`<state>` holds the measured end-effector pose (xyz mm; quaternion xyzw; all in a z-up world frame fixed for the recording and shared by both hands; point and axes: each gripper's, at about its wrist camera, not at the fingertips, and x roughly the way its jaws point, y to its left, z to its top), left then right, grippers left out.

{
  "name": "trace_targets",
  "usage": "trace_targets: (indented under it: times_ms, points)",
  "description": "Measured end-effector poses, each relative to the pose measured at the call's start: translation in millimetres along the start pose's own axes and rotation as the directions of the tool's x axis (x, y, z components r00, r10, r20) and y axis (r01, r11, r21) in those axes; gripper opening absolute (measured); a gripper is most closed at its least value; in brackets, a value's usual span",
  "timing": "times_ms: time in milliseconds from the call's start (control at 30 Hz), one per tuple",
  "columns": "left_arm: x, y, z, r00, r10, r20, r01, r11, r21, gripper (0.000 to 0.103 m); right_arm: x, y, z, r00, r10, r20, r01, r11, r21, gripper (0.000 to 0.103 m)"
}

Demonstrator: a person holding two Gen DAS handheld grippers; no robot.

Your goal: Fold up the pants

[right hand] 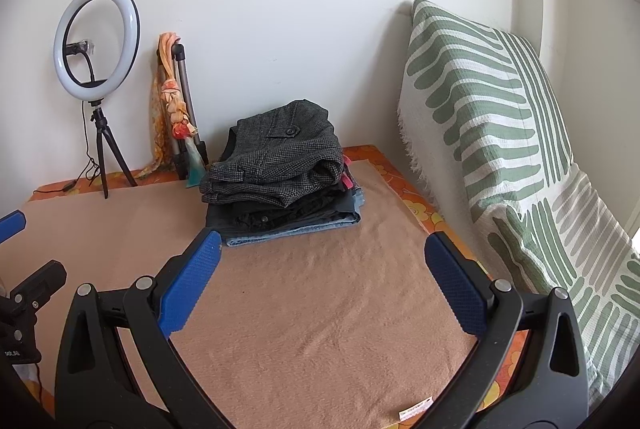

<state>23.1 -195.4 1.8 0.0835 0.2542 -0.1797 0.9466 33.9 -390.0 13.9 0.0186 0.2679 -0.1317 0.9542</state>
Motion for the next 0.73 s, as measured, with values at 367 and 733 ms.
trace_targets:
  times_ms: [367, 733]
  points:
    - [-2.1, 3.6, 1.1, 1.000, 0.011, 0.009, -0.011, 1.000, 0.003, 0.102, 1.7, 1.4, -3.8, 1.000, 0.002, -0.004, -0.003, 1.000, -0.008, 0.103]
    - [-4.0, 5.2, 0.8, 1.000, 0.016, 0.014, -0.016, 1.000, -0.004, 0.102, 4.3, 4.0, -3.5, 1.000, 0.008, -0.010, -0.009, 1.000, -0.011, 0.103]
